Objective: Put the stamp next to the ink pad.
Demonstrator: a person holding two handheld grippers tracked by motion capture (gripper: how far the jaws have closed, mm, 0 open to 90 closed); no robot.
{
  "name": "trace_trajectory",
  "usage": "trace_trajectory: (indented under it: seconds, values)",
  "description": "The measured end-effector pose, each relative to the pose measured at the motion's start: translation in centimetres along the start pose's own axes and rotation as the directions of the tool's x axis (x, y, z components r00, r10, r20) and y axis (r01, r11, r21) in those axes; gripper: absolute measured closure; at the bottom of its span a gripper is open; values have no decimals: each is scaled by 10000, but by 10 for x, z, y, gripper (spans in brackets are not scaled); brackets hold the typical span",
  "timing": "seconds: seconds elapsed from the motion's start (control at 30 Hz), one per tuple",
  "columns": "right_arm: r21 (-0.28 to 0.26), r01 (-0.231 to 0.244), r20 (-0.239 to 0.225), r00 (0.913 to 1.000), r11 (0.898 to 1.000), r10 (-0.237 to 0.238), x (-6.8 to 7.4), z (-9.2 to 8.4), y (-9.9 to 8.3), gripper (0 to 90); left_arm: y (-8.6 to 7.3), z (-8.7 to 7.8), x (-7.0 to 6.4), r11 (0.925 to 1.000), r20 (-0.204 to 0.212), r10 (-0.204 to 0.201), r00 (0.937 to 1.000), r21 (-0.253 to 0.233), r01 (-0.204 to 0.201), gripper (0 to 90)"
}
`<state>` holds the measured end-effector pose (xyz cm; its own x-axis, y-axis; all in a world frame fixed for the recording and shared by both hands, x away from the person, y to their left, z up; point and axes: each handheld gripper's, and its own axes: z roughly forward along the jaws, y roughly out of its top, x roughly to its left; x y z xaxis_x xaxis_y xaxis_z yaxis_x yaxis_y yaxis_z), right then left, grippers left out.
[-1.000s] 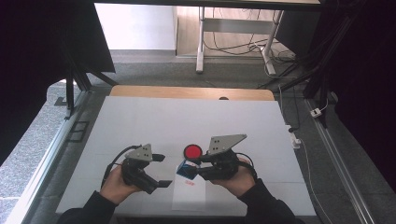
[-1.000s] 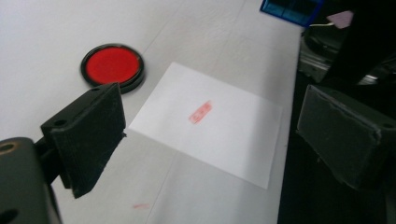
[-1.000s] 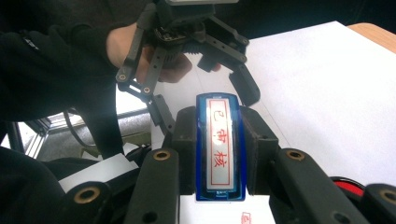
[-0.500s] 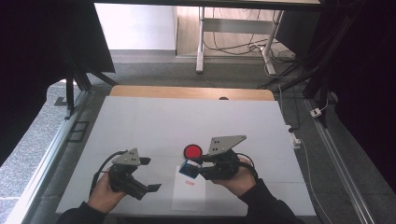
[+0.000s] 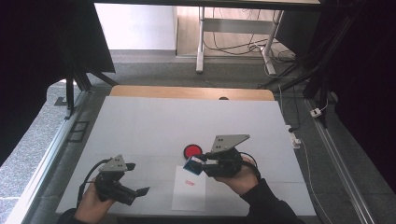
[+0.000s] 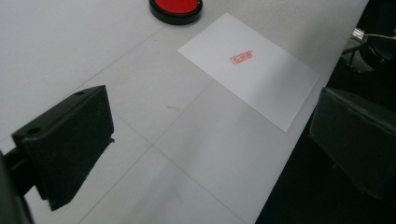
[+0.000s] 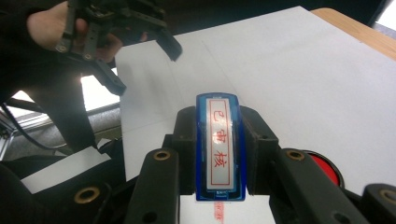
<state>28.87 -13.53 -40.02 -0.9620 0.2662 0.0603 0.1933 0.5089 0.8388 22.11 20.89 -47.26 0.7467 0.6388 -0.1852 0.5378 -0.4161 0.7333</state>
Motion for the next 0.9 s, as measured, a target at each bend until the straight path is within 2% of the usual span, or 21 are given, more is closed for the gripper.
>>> trace_trajectory:
  seconds: [0.17, 0.3, 0.47, 0.63, 0.9]
  values:
    - [75, -131, 327, 9994, 9999, 129, -4, -1, -5, 707, -8, -5, 3, 9998, -178, -197, 9996, 31, 197, 0]
    - [144, -286, 581, 9979, 9995, 278, -9, -3, -9, 707, -13, -9, 6, 9985, -117, -535, 9985, -104, 534, 0]
    - [218, -359, 867, 9957, 9991, 339, -13, -6, -12, 707, -18, -14, 8, 9979, -239, -598, 9979, -249, 592, 0]
    - [284, -466, 1196, 9919, 9985, 429, -17, -9, -17, 707, -21, -17, 9, 9978, -628, -655, 9959, -155, 647, 0]
    - [522, -673, 1694, 9839, 9964, 576, -24, -15, -27, 706, -24, -22, 9, 9969, -810, -771, 9937, -216, 756, 0]
